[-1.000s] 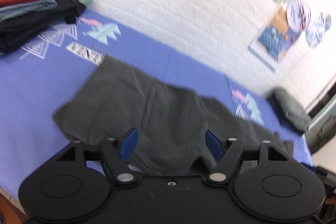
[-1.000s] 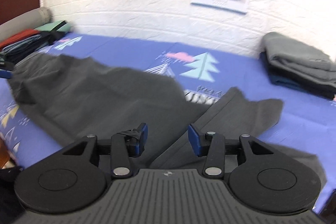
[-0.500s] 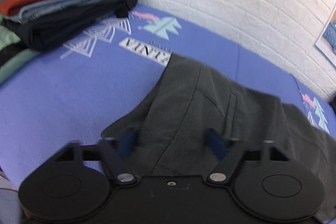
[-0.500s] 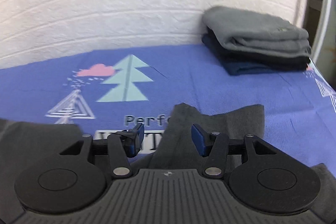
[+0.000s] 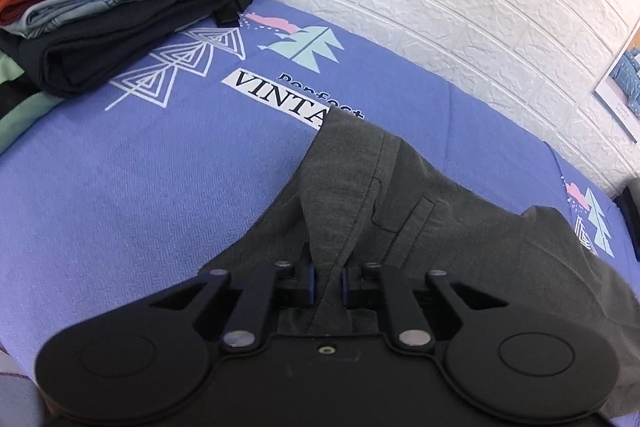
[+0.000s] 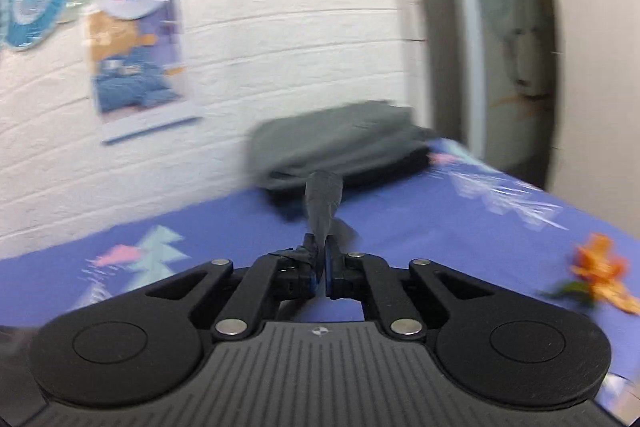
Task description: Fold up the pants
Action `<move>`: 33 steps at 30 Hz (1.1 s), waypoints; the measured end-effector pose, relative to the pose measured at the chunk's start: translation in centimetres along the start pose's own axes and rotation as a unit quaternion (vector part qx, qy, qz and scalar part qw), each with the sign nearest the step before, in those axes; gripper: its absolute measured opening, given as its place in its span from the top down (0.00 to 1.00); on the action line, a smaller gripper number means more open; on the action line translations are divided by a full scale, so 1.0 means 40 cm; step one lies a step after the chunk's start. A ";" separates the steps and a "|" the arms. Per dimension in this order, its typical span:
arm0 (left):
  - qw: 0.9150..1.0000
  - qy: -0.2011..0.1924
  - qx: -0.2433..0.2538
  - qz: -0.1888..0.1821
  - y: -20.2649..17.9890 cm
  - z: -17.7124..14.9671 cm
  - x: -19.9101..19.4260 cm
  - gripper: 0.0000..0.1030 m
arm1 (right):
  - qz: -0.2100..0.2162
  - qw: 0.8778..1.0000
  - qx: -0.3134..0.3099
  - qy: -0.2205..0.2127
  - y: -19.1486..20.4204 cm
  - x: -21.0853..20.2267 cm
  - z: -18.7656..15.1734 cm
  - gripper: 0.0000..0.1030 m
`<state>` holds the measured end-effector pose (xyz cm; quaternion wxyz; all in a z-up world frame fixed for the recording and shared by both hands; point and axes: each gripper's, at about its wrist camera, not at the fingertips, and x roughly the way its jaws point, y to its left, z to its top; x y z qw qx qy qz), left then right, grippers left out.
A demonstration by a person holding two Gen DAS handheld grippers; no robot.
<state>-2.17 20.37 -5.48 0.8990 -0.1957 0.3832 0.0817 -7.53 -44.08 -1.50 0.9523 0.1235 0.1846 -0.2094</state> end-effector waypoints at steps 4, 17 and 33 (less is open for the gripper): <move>1.000 -0.002 0.013 0.002 -0.014 -0.002 -0.013 1.00 | -0.018 0.996 0.056 0.074 -0.103 0.017 -0.105 0.95; 0.998 -0.025 -0.052 0.039 0.032 -0.018 -0.074 0.00 | 0.037 0.982 0.157 0.093 -0.132 0.024 -0.151 0.02; 0.998 0.001 -0.067 -0.016 0.052 -0.015 -0.036 0.77 | 0.057 0.992 0.089 0.069 -0.119 0.017 -0.078 0.94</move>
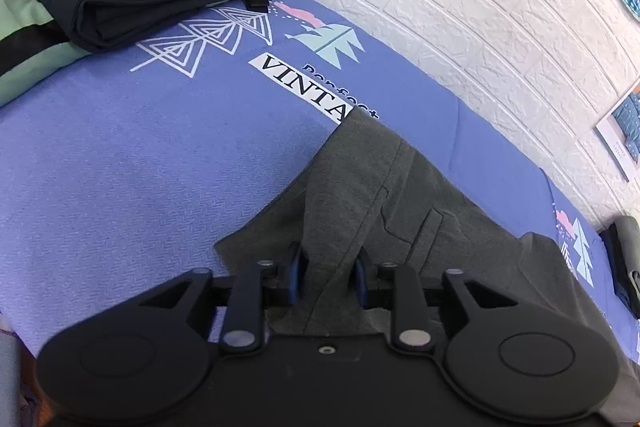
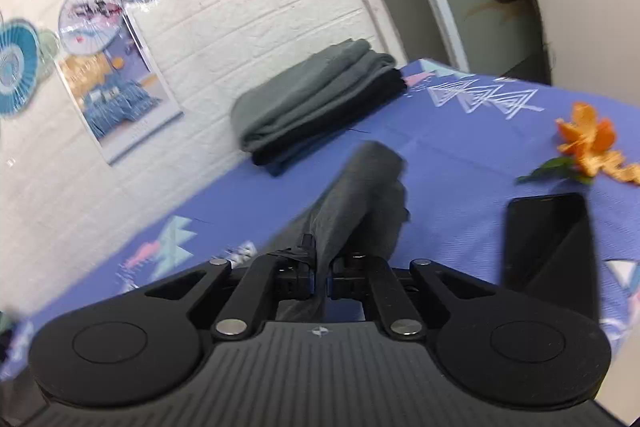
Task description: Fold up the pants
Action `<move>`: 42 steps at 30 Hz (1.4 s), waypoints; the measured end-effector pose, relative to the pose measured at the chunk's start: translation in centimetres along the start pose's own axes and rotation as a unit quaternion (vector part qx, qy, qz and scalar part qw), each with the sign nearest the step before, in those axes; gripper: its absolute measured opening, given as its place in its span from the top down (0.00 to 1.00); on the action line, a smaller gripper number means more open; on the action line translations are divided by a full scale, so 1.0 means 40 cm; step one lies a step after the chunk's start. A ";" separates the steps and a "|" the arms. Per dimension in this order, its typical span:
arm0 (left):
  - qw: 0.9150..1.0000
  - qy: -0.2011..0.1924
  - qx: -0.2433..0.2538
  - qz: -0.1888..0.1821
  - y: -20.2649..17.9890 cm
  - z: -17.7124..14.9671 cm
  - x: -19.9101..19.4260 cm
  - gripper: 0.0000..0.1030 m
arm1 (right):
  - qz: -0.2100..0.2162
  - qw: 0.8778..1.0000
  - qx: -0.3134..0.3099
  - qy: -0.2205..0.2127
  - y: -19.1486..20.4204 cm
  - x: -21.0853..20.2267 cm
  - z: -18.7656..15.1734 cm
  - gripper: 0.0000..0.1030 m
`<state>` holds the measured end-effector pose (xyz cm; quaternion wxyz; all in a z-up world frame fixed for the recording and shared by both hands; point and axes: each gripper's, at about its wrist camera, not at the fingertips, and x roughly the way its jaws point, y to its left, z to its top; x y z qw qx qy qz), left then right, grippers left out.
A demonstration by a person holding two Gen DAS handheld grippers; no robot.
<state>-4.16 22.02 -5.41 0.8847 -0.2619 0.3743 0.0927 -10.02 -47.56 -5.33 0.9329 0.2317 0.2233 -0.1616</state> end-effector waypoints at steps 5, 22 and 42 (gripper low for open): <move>1.000 -0.024 0.000 -0.004 -0.015 0.046 -0.061 0.30 | -0.046 0.995 -0.062 0.060 0.001 0.014 -0.025 0.60; 0.996 0.003 0.091 -0.011 -0.136 0.185 0.151 0.00 | 0.377 0.888 -0.230 0.126 0.567 0.160 -0.087 0.03; 0.991 0.030 0.116 -0.053 -0.129 0.160 0.230 1.00 | 0.408 0.836 -0.297 0.214 0.838 0.317 -0.231 0.92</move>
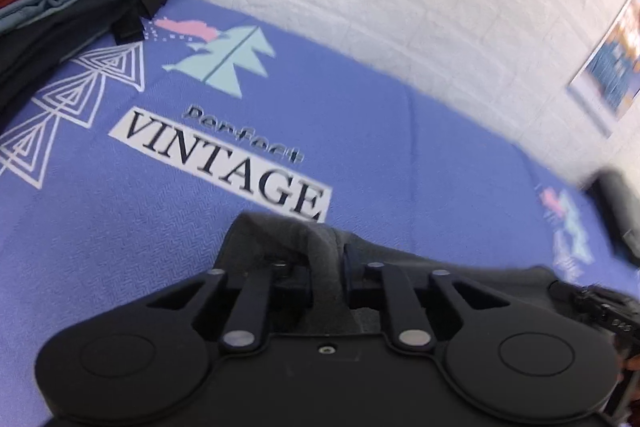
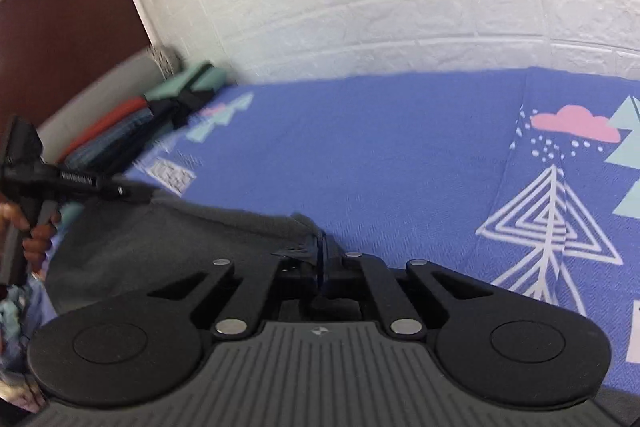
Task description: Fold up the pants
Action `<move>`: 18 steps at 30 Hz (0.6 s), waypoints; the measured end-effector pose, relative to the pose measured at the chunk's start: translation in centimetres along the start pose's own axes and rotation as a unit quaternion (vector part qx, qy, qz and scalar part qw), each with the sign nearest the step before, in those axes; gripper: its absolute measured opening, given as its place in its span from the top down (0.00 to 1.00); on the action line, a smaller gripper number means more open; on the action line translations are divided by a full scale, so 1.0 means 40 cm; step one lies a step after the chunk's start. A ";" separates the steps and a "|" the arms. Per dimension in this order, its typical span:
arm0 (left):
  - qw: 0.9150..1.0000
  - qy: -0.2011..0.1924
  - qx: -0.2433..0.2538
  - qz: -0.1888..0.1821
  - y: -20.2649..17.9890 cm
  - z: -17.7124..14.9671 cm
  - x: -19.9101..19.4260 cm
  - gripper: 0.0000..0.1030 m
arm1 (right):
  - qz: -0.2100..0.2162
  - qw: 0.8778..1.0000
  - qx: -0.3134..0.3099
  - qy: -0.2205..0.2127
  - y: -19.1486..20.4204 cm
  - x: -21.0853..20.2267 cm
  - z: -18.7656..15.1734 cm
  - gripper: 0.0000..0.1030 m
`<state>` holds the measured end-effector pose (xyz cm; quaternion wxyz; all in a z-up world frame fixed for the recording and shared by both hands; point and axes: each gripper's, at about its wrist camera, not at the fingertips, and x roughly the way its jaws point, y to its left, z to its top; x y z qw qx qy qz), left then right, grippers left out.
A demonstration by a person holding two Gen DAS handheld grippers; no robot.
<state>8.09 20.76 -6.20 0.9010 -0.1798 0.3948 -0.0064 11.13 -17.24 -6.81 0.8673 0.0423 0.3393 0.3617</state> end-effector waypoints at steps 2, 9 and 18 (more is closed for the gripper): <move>1.000 -0.007 0.003 0.013 -0.004 -0.001 -0.022 0.93 | -0.013 1.000 0.000 -0.019 0.013 -0.032 0.002 0.68; 0.998 -0.050 -0.009 0.040 0.019 -0.036 -0.225 0.36 | 0.078 0.995 -0.048 -0.029 0.116 -0.187 -0.033 0.21; 0.997 0.007 -0.060 0.050 0.036 -0.191 -0.304 0.03 | 0.129 0.984 -0.116 0.034 0.244 -0.166 -0.142 0.16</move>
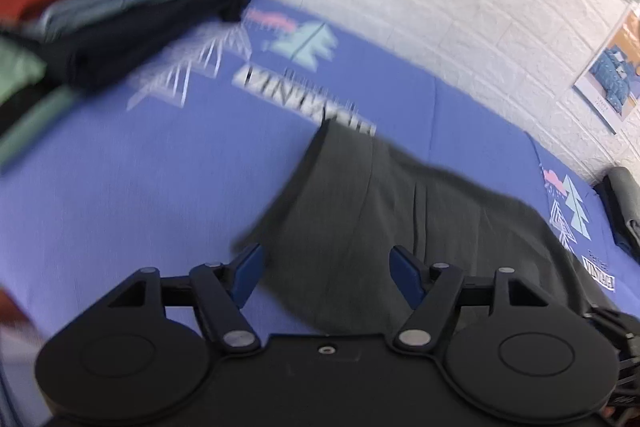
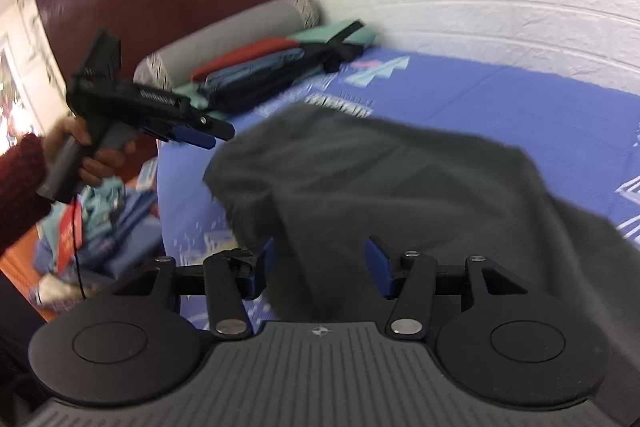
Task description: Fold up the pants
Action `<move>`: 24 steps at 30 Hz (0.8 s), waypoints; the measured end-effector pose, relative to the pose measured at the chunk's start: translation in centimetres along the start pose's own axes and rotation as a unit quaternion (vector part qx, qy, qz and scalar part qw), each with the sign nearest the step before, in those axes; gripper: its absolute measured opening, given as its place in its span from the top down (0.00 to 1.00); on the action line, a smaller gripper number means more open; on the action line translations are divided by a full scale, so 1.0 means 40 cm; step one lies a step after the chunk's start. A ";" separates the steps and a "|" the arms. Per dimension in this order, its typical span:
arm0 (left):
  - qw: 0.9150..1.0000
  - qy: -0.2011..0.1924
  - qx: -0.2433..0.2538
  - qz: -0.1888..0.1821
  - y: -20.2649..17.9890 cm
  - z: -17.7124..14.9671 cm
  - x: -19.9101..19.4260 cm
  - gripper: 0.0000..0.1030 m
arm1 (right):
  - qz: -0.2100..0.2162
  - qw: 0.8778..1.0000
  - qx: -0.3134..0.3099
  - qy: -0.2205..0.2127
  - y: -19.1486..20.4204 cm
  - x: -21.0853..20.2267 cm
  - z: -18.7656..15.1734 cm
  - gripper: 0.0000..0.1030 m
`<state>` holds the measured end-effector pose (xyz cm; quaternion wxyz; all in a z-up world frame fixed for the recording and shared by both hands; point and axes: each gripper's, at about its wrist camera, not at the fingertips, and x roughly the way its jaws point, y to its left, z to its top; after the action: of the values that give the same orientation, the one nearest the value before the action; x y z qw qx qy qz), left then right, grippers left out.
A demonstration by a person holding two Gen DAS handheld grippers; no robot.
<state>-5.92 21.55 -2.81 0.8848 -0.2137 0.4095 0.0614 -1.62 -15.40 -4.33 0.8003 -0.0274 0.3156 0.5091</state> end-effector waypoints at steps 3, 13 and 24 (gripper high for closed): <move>1.000 0.013 -0.019 -0.004 0.014 -0.028 0.008 0.02 | -0.014 1.000 -0.012 0.005 0.013 0.021 -0.011 0.16; 0.993 -0.054 -0.083 -0.059 0.027 0.010 0.006 1.00 | -0.013 1.000 -0.007 -0.023 0.013 0.009 0.014 0.98; 0.997 -0.025 -0.070 -0.026 0.091 -0.047 0.046 0.91 | 0.014 0.999 -0.021 0.046 0.038 0.083 -0.067 0.92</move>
<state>-7.05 23.92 -6.46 0.8790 -0.2841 0.3759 0.0726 -3.25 -13.01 -7.82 0.7773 -0.0630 0.3415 0.5246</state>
